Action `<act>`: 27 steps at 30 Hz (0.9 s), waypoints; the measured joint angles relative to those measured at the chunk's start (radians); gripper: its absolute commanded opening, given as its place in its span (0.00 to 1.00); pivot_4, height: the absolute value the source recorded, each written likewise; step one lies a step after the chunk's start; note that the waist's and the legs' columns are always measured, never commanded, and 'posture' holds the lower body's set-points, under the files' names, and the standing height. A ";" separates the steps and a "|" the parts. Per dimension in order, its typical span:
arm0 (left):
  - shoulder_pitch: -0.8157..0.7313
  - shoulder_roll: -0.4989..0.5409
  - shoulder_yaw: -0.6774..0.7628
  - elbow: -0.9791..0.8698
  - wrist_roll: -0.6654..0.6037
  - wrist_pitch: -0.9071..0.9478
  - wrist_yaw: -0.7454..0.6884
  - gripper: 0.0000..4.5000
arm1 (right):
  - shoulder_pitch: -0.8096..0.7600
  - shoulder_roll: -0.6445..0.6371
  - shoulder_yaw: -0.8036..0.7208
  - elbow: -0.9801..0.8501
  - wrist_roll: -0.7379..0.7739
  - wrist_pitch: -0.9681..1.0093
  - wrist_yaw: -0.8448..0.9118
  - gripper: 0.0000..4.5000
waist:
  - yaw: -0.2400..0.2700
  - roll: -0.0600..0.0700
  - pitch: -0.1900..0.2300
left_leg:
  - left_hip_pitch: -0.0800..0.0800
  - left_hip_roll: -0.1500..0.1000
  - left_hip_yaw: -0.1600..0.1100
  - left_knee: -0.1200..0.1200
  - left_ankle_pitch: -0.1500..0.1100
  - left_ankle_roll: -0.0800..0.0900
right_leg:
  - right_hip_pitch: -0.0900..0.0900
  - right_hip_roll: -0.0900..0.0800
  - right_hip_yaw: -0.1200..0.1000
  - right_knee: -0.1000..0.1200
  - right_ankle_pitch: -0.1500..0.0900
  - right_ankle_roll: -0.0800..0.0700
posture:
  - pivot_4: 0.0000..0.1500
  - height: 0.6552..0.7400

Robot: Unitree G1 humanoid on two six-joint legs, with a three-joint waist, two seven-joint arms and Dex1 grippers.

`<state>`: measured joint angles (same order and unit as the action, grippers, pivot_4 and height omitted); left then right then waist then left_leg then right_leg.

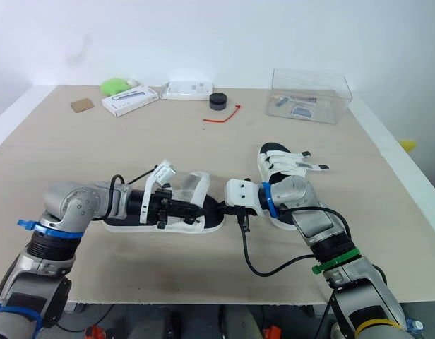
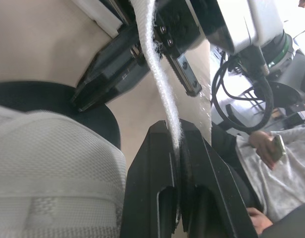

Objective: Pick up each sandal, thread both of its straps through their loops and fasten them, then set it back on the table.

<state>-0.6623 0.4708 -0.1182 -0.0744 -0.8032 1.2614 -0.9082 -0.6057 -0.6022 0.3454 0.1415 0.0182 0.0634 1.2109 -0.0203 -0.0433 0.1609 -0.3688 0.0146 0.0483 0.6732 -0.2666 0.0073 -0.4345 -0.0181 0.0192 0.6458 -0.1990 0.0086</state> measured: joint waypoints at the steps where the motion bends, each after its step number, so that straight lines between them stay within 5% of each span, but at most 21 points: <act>1: -0.002 0.013 -0.004 0.001 0.001 -0.011 -0.016 0.07 | 0.000 0.000 0.001 -0.001 0.000 0.000 0.000 0.00 | 0.000 0.000 0.000 | 0.000 0.000 0.000 0.000 0.000 0.000 | 0.000 0.000 0.000 0.000 0.000 0.000 | 1.00 1.00; 3: -0.013 0.054 -0.004 0.006 0.007 -0.050 -0.065 0.17 | 0.000 0.000 0.001 -0.002 0.000 -0.002 0.001 0.00 | -0.001 0.000 0.000 | -0.002 0.000 0.000 -0.001 0.000 0.000 | -0.002 0.001 0.000 0.000 0.000 -0.001 | 1.00 1.00; 6: -0.027 0.117 -0.006 0.003 0.041 -0.144 -0.141 0.46 | 0.000 0.000 0.001 -0.002 0.000 -0.002 0.003 0.00 | 0.000 0.000 0.000 | -0.002 0.001 -0.001 -0.002 0.000 0.000 | -0.002 0.001 0.000 0.000 -0.001 0.000 | 1.00 1.00; 14: 0.003 0.255 -0.100 -0.054 0.134 -0.319 -0.311 0.46 | 0.002 -0.001 0.001 -0.003 0.000 -0.009 0.004 0.00 | 0.000 0.000 0.001 | -0.003 0.001 -0.002 -0.002 0.000 0.000 | -0.003 0.001 0.000 0.000 -0.003 -0.002 | 1.00 1.00; 27: -0.098 0.211 -0.115 -0.020 0.172 -0.275 -0.290 0.46 | 0.001 -0.001 0.002 -0.001 0.000 -0.022 0.006 0.00 | 0.000 -0.003 0.002 | -0.003 0.001 -0.003 -0.002 -0.001 0.000 | -0.003 0.001 -0.001 0.000 -0.002 0.002 | 1.00 1.00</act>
<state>-0.7604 0.6820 -0.2331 -0.0939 -0.6310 0.9862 -1.1982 -0.6043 -0.6032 0.3471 0.1410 0.0183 0.0418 1.2164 -0.0208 -0.0458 0.1629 -0.3722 0.0153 0.0452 0.6714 -0.2674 0.0076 -0.4371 -0.0172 0.0180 0.6457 -0.2006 0.0107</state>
